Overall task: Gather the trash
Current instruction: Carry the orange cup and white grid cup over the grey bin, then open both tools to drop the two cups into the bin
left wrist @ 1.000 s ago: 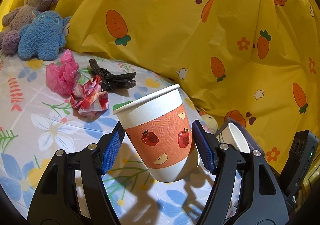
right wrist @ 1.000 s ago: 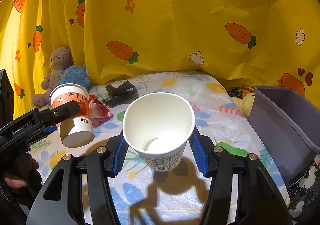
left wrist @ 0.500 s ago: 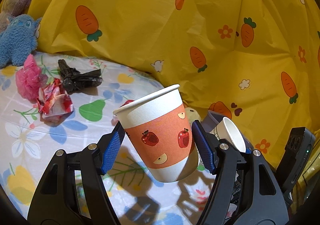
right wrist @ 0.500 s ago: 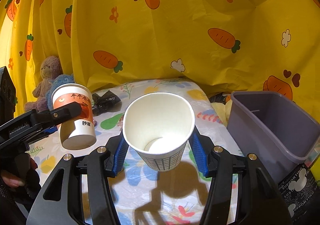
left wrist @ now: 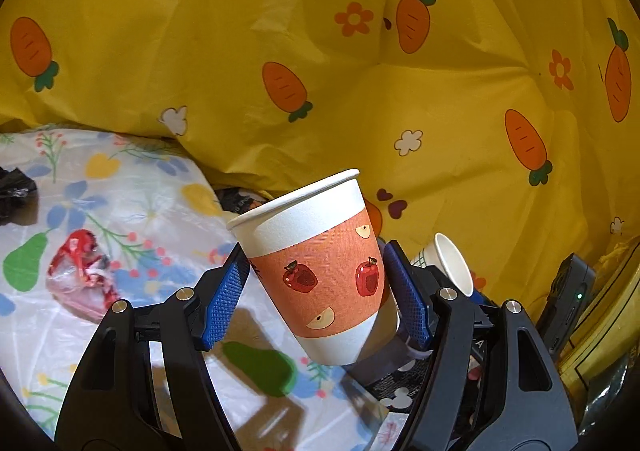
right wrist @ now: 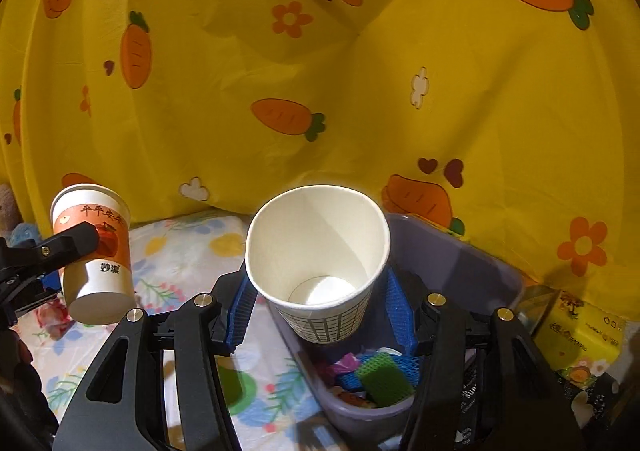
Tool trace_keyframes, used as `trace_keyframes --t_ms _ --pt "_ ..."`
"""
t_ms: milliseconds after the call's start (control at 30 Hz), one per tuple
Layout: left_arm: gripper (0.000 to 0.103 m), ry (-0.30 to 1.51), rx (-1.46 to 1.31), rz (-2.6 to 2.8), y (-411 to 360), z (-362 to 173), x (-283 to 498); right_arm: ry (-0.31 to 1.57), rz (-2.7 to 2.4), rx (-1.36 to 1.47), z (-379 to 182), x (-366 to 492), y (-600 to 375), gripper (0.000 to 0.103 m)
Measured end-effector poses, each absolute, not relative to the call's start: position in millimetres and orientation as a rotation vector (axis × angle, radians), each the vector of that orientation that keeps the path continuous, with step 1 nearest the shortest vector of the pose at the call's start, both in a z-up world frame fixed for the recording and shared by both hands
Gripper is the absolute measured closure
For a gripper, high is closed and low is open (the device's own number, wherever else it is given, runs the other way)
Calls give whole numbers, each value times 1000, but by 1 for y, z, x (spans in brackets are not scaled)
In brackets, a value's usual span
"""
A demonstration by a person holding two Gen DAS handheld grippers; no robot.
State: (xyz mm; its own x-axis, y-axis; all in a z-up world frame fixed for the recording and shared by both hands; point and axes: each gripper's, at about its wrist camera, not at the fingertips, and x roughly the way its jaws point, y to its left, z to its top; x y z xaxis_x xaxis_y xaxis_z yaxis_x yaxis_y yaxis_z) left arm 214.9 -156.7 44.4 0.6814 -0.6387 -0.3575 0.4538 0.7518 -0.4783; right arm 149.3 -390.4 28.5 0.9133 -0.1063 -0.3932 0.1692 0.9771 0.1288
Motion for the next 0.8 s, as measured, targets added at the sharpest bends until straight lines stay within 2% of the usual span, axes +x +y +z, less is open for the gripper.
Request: trace_keyframes --t_ms 333,800 --pt "35 582 -314 -740 -243 40 252 491 -223 179 -6 166 -422 46" --pt "35 679 -289 -764 -276 9 276 529 -218 189 -23 170 -430 46"
